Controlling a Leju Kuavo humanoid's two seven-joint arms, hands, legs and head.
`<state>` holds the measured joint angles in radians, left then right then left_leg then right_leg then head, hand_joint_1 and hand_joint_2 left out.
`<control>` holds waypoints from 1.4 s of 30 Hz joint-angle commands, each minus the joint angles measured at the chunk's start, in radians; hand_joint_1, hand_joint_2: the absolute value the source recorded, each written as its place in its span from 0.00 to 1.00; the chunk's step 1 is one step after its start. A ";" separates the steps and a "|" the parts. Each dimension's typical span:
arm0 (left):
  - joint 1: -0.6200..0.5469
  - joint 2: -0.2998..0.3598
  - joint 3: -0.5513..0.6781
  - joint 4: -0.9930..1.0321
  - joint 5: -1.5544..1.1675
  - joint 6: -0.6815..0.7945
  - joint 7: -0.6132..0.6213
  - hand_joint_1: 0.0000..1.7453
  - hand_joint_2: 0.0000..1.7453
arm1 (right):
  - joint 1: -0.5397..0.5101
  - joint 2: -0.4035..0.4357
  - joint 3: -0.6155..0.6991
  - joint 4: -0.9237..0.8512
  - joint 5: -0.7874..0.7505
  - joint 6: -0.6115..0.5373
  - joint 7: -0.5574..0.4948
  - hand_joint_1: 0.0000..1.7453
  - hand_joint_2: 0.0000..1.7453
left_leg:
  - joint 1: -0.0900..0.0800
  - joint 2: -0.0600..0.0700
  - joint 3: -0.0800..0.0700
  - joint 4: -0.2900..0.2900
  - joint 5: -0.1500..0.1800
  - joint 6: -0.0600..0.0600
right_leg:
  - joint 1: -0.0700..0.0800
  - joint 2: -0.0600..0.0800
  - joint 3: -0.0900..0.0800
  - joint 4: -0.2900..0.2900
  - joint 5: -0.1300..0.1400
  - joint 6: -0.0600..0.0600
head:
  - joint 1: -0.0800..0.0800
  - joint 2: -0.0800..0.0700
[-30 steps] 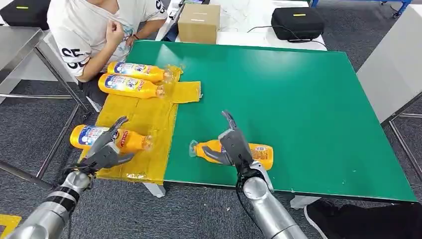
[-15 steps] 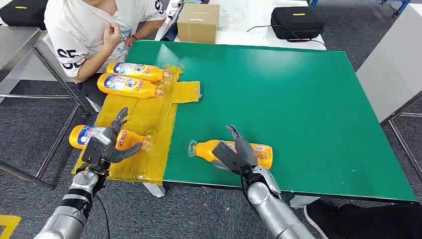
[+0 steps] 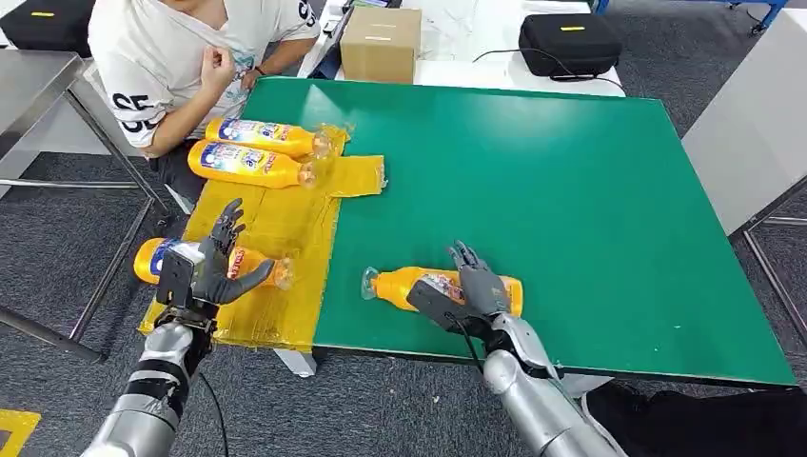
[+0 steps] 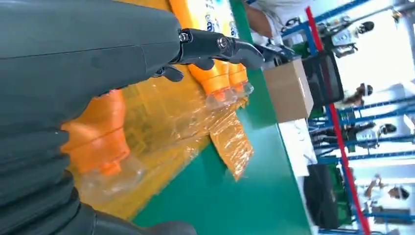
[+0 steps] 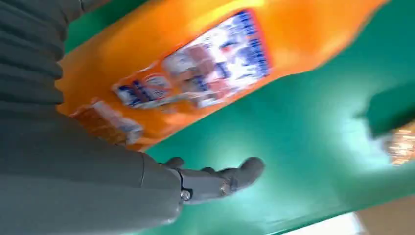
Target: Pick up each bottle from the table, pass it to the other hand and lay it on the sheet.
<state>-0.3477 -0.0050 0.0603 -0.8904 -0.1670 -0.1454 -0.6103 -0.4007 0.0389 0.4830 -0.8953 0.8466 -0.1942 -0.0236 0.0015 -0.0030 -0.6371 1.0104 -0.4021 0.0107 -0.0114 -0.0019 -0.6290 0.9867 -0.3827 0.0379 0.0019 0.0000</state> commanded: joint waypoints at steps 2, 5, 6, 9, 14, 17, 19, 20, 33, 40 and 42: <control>0.033 -0.052 0.010 -0.074 0.039 -0.054 0.037 0.00 1.00 | -0.055 -0.110 0.053 0.031 0.150 0.084 0.121 0.00 1.00 | 0.000 -0.001 0.004 0.000 -0.002 0.000 | 0.000 -0.001 0.004 0.000 -0.002 -0.001 | 0.000 0.000; 0.035 -0.050 0.002 -0.076 0.039 -0.069 0.034 0.00 1.00 | -0.088 -0.115 0.068 0.093 0.157 0.154 0.128 0.83 1.00 | 0.000 -0.001 0.006 0.000 -0.003 0.000 | 0.001 -0.001 0.007 -0.001 -0.003 -0.001 | 0.000 0.000; 0.030 -0.049 0.001 -0.067 0.038 -0.072 0.032 0.00 1.00 | -0.109 -0.116 0.079 0.136 0.150 0.191 0.120 1.00 1.00 | 0.000 -0.001 0.004 0.000 -0.002 0.000 | 0.001 -0.001 0.004 -0.001 -0.002 -0.001 | 0.000 0.000; 0.019 -0.046 -0.001 -0.048 0.038 -0.080 0.024 0.00 1.00 | -0.145 -0.112 0.091 0.204 0.128 0.227 0.090 1.00 1.00 | 0.000 0.000 0.005 -0.001 -0.002 0.000 | 0.001 0.000 0.005 -0.001 -0.001 -0.001 | 0.000 0.000; 0.018 -0.046 -0.001 -0.046 0.037 -0.080 0.024 0.00 1.00 | -0.147 -0.112 0.091 0.208 0.127 0.227 0.088 1.00 1.00 | 0.001 -0.001 0.005 -0.001 -0.001 0.000 | 0.001 -0.001 0.005 -0.001 -0.001 -0.001 | 0.000 0.000; 0.015 -0.045 0.000 -0.038 0.038 -0.081 0.020 0.00 1.00 | -0.159 -0.108 0.104 0.228 0.126 0.242 0.079 1.00 1.00 | 0.001 -0.001 0.005 -0.001 -0.001 0.000 | 0.001 -0.002 0.005 -0.001 -0.001 -0.001 | 0.000 0.000; 0.003 -0.043 0.003 -0.021 0.048 -0.096 0.011 0.00 1.00 | -0.206 -0.111 0.117 0.268 0.096 0.297 0.038 1.00 1.00 | 0.001 -0.001 0.007 -0.001 -0.001 0.000 | 0.001 -0.001 0.007 -0.002 -0.002 -0.001 | 0.000 0.000; -0.001 -0.043 0.004 -0.015 0.048 -0.096 0.003 0.00 1.00 | -0.234 -0.111 0.126 0.287 0.085 0.313 0.025 1.00 1.00 | 0.000 0.000 0.005 0.000 -0.001 0.000 | 0.001 -0.001 0.005 -0.001 -0.001 -0.001 | 0.000 0.000; -0.066 -0.089 -0.074 0.008 0.046 -0.032 0.094 0.00 1.00 | -0.150 0.047 0.004 0.100 -0.220 0.041 -0.098 1.00 1.00 | 0.001 0.001 0.005 0.000 -0.001 0.000 | 0.001 0.001 0.004 0.000 -0.001 -0.001 | 0.000 0.000; -0.100 -0.112 -0.181 0.066 0.118 -0.031 0.158 0.00 1.00 | -0.026 0.156 0.029 -0.064 -0.282 -0.165 -0.195 1.00 1.00 | 0.001 -0.001 0.005 0.000 -0.002 -0.001 | 0.002 -0.001 0.004 0.001 -0.003 -0.001 | 0.000 0.000; -0.100 -0.120 -0.187 0.076 0.144 -0.045 0.169 0.00 1.00 | -0.018 0.170 0.043 -0.061 -0.282 -0.173 -0.205 1.00 1.00 | 0.001 -0.001 0.001 0.000 -0.001 -0.001 | 0.001 -0.001 0.001 0.001 -0.002 -0.001 | 0.000 0.000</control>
<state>-0.3787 -0.1023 -0.0271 -0.9365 -0.0789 -0.1797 -0.4776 -0.4911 0.1138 0.5238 -0.8492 0.5832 -0.2835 -0.1710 0.0025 -0.0025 -0.6389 1.0105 -0.4022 0.0105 -0.0105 -0.0015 -0.6318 0.9872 -0.3831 0.0375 0.0015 0.0000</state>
